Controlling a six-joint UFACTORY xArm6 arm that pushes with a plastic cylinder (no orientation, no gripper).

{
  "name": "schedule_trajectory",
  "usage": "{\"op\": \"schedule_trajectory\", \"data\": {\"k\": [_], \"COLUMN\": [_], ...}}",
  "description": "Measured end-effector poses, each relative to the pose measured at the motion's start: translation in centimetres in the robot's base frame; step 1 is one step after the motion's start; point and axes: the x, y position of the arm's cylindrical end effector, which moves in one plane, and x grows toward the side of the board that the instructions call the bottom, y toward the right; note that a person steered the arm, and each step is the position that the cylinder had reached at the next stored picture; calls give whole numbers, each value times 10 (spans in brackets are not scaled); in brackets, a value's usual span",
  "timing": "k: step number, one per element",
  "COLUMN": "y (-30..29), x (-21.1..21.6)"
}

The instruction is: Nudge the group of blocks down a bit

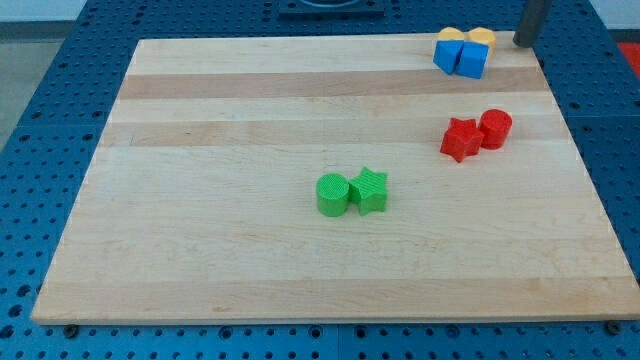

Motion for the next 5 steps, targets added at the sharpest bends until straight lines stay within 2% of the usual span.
{"op": "schedule_trajectory", "data": {"k": [5], "y": [-100], "x": [9]}}
